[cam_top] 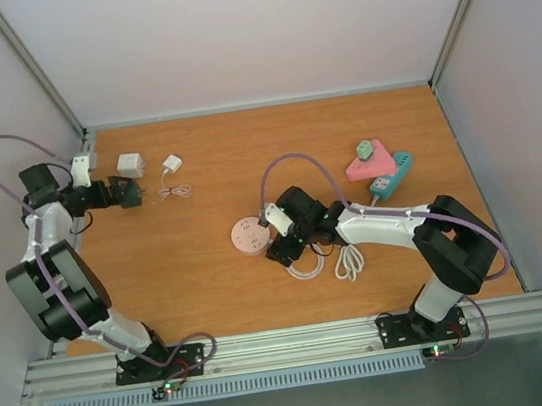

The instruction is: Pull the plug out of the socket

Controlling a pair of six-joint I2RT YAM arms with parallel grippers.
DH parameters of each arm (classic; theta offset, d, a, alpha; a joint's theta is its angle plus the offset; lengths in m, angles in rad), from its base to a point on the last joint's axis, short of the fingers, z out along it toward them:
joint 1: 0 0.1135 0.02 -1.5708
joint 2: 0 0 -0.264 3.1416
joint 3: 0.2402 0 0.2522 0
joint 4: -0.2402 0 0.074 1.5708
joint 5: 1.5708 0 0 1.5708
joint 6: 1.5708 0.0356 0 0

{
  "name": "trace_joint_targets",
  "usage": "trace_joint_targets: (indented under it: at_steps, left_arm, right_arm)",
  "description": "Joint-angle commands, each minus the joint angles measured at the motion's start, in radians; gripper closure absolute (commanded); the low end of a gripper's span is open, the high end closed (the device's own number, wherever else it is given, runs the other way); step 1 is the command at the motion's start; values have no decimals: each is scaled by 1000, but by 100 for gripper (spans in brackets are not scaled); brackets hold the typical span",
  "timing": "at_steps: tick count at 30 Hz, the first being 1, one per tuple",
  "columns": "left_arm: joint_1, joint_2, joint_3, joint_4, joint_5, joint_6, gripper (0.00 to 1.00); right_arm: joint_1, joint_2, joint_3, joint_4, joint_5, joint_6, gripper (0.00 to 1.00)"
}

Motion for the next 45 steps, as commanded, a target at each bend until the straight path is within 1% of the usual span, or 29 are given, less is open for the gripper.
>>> trace_joint_targets:
  at_steps: [1,4,7,14,16,23,29,40,45]
  left_arm:
    - [-59,-117,-62,-3,-19,49,0]
    - [-92,-179,-97,11,-11,42,0]
    - [-105,-209,-100,18,14,7,0]
    - [-116,-247,-100,15,57,-33,0]
    - [-117,-253,-104,14,66,-38,0]
    - [-117,-279,-143,31,94,-75,0]
    - [-117,-305,-168,29,96,-78,0]
    - [-117,-324,-183,32,98,-80,0]
    - [-117,-322,-183,30,94,-77,0]
  right_arm:
    - [21,30,-7,35,147,-46,15]
    - [26,63,10,47,175,-36,20]
    - [28,115,41,56,205,-20,25]
    - [27,175,69,84,218,-12,50]
    - [27,192,83,93,264,-13,57]
    - [20,288,185,100,278,-33,73]
    - [-36,428,387,55,233,-36,76]
    - [-188,711,852,-89,173,-108,77]
    - [-259,779,948,-116,164,-160,78]
